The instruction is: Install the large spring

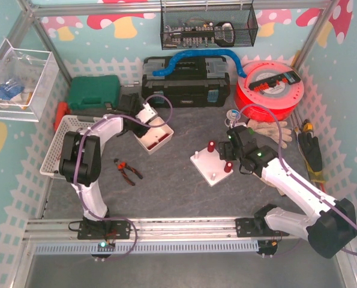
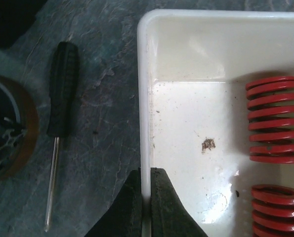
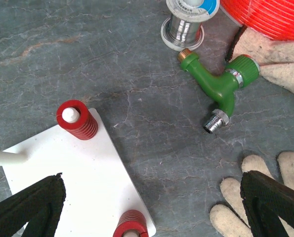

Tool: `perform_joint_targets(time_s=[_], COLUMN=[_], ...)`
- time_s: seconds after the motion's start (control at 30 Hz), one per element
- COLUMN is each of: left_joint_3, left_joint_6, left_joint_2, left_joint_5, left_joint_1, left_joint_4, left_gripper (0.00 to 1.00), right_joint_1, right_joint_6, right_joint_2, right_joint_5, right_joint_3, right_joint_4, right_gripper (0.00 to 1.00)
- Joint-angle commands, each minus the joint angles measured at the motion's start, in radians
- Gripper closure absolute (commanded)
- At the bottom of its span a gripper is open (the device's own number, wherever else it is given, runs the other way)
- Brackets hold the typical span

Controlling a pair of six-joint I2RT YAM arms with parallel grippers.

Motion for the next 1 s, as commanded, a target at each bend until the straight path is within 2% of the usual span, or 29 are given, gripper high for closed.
perform_joint_targets(time_s=[0.0,0.2,0.37,0.5,0.63,0.73,0.9,0.97], left_joint_3=[-0.017,-0.017,-0.069,-0.113,-0.124,-0.119,-0.135,-0.137], left_joint_6=[-0.15,-0.436,-0.523,-0.593,-0.609,-0.604,-0.6,-0.588], left_joint_2=[-0.006,-0.01,-0.007,-0.026,-0.033,-0.047,-0.061,-0.064], left_joint_5=[-0.095,-0.124,-0.235,-0.254,-0.307,-0.344,-0.334,-0.312], left_joint_1=[0.004,-0.004,-0.07,-0.11,-0.12,-0.11,-0.075,-0.065], left_joint_4=[0.032,0.053,0.057,0.057,0.057,0.055,0.055,0.055], left_gripper=[0.97,0.95,0.95,0.94,0.85,0.83,0.81,0.78], right_joint_1=[0.002,0.003,0.003,0.002,0.003,0.003,0.002,0.002], right_joint_6=[-0.027,-0.038,-0.065,-0.087,-0.084,-0.084,-0.083,-0.083], right_joint_2=[-0.005,0.013,0.023,0.03,0.033,0.035,0.033,0.031], right_joint_5=[0.02,0.019,0.026,0.037,0.028,0.024,0.038,0.045], right_joint_3=[0.034,0.041,0.057,0.068,0.076,0.084,0.098,0.101], right_joint_4=[-0.009,-0.008,0.001,0.001,0.001,0.0,-0.001,0.0], right_gripper=[0.04,0.04,0.04,0.04,0.04,0.04,0.04,0.04])
